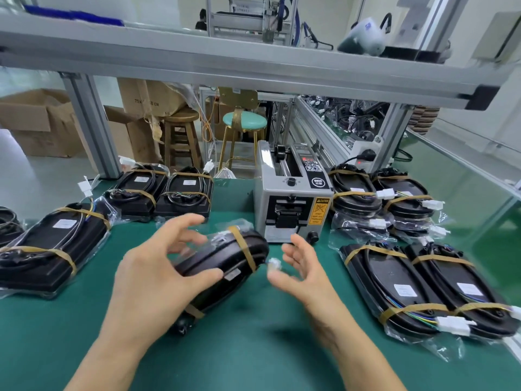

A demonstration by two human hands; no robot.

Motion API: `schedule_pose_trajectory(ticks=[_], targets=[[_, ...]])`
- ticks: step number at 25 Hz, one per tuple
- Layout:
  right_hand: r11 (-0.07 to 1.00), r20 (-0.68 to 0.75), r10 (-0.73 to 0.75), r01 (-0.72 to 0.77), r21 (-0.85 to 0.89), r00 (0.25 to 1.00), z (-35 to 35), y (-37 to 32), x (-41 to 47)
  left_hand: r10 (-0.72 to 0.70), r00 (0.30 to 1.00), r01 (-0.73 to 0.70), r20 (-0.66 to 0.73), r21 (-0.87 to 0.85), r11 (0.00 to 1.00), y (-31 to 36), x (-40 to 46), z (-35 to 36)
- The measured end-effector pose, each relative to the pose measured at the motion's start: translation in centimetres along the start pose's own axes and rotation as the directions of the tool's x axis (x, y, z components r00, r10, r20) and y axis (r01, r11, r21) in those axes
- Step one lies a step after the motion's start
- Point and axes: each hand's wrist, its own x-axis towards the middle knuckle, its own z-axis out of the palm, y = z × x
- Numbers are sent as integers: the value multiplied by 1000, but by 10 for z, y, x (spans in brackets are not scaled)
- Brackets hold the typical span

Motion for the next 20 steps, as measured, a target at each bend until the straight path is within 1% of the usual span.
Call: schedule_pose_trajectory(ticks=[1,2,3,6,8,9,10,13,15,17,18,20], targets=[[1000,55,2,-3,13,998,-2,6,-5,-16,1000,12,-20,-180,984,-4,2,-4],[1000,106,-11,8,29,994,-1,11,-9,-15,999,2,-36,-341,940,-8,4,-6],[998,142,-34,26,59,989,2,15,-11,-2,999,-17,-40,-460,888,-13,4,-4],[972,229,-141,91,215,963,13,13,-9,9,1000,-10,-4,-673,739,-23,-1,13],[954,295,-224,148,259,929,14,5,-9,6,999,37,52,-786,617,-23,-6,22],[950,304,-252,177,256,919,13,1,-10,20,995,69,98,-813,579,-23,-6,23],[946,284,-271,200,253,920,11,-4,-11,51,987,96,151,-816,570,-22,-6,22],[939,140,-293,258,226,946,6,-10,-13,178,931,123,317,-735,667,-16,3,14],[937,106,-319,296,185,942,7,-12,-15,205,900,137,385,-696,704,-6,11,9],[938,124,-332,314,148,935,10,-14,-18,195,892,154,408,-680,717,5,19,8],[936,140,-340,321,141,930,11,-16,-19,166,901,174,400,-686,706,9,23,8],[928,193,-366,341,151,910,13,-21,-20,104,924,222,368,-739,636,13,28,9]])
